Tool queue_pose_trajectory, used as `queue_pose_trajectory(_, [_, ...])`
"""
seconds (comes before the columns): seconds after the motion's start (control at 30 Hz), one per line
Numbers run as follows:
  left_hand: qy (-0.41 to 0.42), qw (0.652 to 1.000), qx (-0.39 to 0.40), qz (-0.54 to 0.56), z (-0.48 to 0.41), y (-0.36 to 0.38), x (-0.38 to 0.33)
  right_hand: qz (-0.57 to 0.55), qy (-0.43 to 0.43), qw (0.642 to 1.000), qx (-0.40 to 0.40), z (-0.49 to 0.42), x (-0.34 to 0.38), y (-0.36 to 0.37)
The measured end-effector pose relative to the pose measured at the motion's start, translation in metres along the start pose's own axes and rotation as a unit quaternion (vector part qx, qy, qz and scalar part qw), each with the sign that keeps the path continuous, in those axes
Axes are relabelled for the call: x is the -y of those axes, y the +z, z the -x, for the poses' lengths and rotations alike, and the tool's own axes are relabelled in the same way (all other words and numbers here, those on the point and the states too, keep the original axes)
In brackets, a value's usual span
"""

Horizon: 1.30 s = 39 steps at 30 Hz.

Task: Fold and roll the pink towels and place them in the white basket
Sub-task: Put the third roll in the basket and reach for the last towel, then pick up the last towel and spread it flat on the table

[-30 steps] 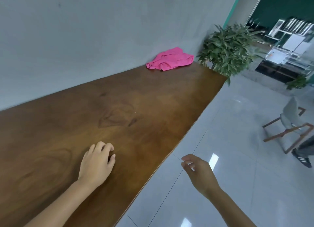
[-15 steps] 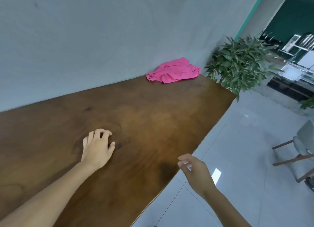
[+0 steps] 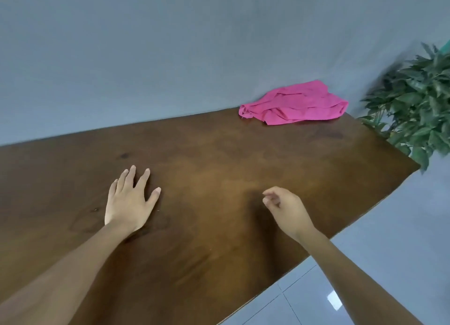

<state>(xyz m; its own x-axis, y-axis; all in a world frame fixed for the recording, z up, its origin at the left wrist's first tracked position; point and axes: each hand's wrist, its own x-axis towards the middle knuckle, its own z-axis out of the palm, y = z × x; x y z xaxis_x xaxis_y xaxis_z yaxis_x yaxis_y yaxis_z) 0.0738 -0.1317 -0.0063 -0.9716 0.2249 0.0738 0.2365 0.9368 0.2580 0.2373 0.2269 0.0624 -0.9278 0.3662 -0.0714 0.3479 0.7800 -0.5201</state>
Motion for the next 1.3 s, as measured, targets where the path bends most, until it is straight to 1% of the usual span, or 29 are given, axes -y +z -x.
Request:
queue_pose_trajectory(0.17, [-0.021,1.0,-0.006,-0.005,0.001,-0.004,0.0,0.03,-0.06,0.998,0.014,-0.096,0.001,0.013])
queue_pose_trajectory(0.23, [-0.025,1.0,-0.01,0.001,0.001,-0.003,-0.001,0.044,-0.071,0.996,0.023,-0.136,0.006,0.015])
queue_pose_trajectory(0.5, [-0.038,0.999,-0.005,0.004,-0.001,-0.004,-0.005,0.097,-0.055,0.993,0.026,-0.283,0.043,0.01])
queue_pose_trajectory(0.63, [-0.044,0.999,-0.003,0.008,-0.001,-0.004,-0.004,0.16,-0.073,0.984,0.032,-0.334,0.046,0.013])
queue_pose_trajectory(0.7, [-0.046,0.999,-0.002,0.007,-0.002,-0.004,-0.005,0.179,-0.063,0.98,0.054,-0.351,0.043,0.015])
queue_pose_trajectory(0.8, [-0.047,0.999,-0.001,0.004,-0.002,-0.004,-0.005,0.188,-0.033,0.977,0.098,-0.365,0.042,0.02])
queue_pose_trajectory(0.87, [-0.047,0.999,-0.002,0.003,-0.003,-0.004,-0.004,0.188,-0.015,0.976,0.112,-0.366,0.042,0.026])
queue_pose_trajectory(1.03, [-0.046,0.999,-0.001,0.003,-0.004,-0.004,-0.004,0.189,-0.009,0.977,0.095,-0.347,0.044,0.037])
queue_pose_trajectory(1.23, [-0.04,0.999,-0.009,-0.018,-0.004,0.0,-0.001,0.191,-0.034,0.975,0.108,-0.279,0.043,0.053])
queue_pose_trajectory(1.3, [-0.033,0.999,-0.014,-0.026,-0.002,-0.002,-0.002,0.194,-0.035,0.976,0.096,-0.247,0.044,0.055])
